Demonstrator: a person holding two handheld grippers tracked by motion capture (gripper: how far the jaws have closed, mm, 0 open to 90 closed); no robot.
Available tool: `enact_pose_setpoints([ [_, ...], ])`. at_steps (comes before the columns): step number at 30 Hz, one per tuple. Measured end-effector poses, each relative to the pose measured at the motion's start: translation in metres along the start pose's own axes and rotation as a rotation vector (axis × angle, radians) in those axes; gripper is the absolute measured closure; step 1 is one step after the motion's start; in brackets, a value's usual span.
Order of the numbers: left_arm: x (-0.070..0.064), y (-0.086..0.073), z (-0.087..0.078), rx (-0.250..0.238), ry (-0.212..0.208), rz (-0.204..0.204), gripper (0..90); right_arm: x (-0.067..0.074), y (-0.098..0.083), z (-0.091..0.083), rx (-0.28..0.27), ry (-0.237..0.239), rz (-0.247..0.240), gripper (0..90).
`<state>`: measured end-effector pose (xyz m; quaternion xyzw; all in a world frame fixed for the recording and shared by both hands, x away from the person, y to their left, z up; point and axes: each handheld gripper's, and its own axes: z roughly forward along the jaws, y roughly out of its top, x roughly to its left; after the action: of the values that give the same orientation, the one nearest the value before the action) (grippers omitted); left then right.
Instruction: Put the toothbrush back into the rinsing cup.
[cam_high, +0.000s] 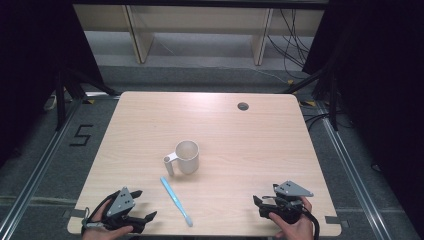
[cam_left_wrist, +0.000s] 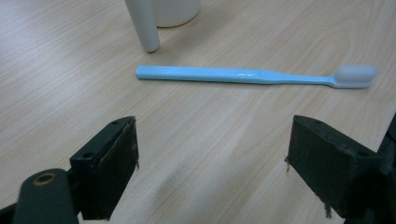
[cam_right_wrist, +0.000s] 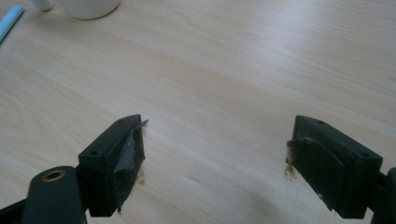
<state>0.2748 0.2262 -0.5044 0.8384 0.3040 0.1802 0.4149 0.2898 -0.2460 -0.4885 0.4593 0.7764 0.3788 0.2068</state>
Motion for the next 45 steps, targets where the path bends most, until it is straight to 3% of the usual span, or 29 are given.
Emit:
enact_pose_setpoints([
  [1,-0.001,0.000,0.001,-0.016,0.000,-0.019,15.4,0.000,0.000,0.000,0.003,0.000,-0.002,19.1],
  [3,0.000,0.000,0.000,0.003,0.009,0.011,15.4,0.000,0.000,0.000,0.004,0.001,-0.002,19.2],
  [4,-0.002,0.000,0.001,-0.009,0.009,0.003,15.4,0.000,0.000,0.000,0.008,0.005,-0.002,19.2],
  [7,-0.002,0.003,-0.002,-0.014,-0.001,0.037,15.3,0.001,0.000,0.001,0.015,0.027,0.012,19.6],
  [11,-0.004,0.006,-0.001,-0.056,-0.007,0.021,15.1,0.001,0.000,0.001,0.012,0.019,-0.003,19.8],
  [13,-0.002,0.010,-0.003,-0.049,-0.040,0.065,15.1,0.002,0.000,0.003,0.020,0.043,0.011,20.1],
  [16,-0.002,0.017,-0.004,-0.065,-0.054,0.096,15.0,0.001,0.000,0.002,0.016,0.030,0.006,20.2],
  [21,-0.003,0.033,-0.002,-0.046,-0.104,0.197,16.3,-0.001,0.000,0.002,0.013,0.033,0.008,20.5],
  [22,-0.003,0.033,-0.002,-0.046,-0.104,0.197,16.7,-0.001,0.000,0.002,0.013,0.033,0.008,20.5],
  [24,-0.004,0.042,0.005,-0.010,-0.153,0.264,18.1,-0.001,0.000,0.003,0.013,0.046,0.013,20.6],
  [25,-0.004,0.042,0.005,-0.010,-0.153,0.264,18.5,-0.001,0.000,0.004,0.015,0.053,0.013,20.6],
  [26,-0.005,0.047,0.013,0.007,-0.181,0.294,19.0,-0.001,0.000,0.003,0.018,0.045,0.006,20.6],
  [28,-0.007,0.052,0.021,0.016,-0.206,0.299,19.5,-0.001,0.000,0.003,0.021,0.049,0.009,20.7],
  [30,-0.004,0.057,0.027,0.050,-0.231,0.340,20.3,-0.001,0.000,0.004,0.020,0.056,0.010,20.7],
  [36,0.000,0.065,0.041,0.102,-0.282,0.342,20.1,0.000,0.000,0.004,0.026,0.055,0.005,20.7],
  [38,0.004,0.070,0.046,0.125,-0.296,0.369,26.2,0.000,0.000,0.004,0.029,0.060,0.007,20.7],
  [39,0.004,0.071,0.049,0.126,-0.309,0.357,28.0,0.000,0.000,0.005,0.028,0.053,0.006,20.7],
  [41,0.004,0.074,0.054,0.159,-0.329,0.379,27.9,0.000,0.000,0.005,0.041,0.075,0.006,20.8],
  [43,0.004,0.075,0.057,0.209,-0.343,0.430,31.3,0.000,0.000,0.004,0.027,0.058,0.006,21.0],
  [45,0.003,0.077,0.061,0.221,-0.349,0.439,33.9,0.000,0.000,0.005,0.028,0.062,0.006,21.0],
])
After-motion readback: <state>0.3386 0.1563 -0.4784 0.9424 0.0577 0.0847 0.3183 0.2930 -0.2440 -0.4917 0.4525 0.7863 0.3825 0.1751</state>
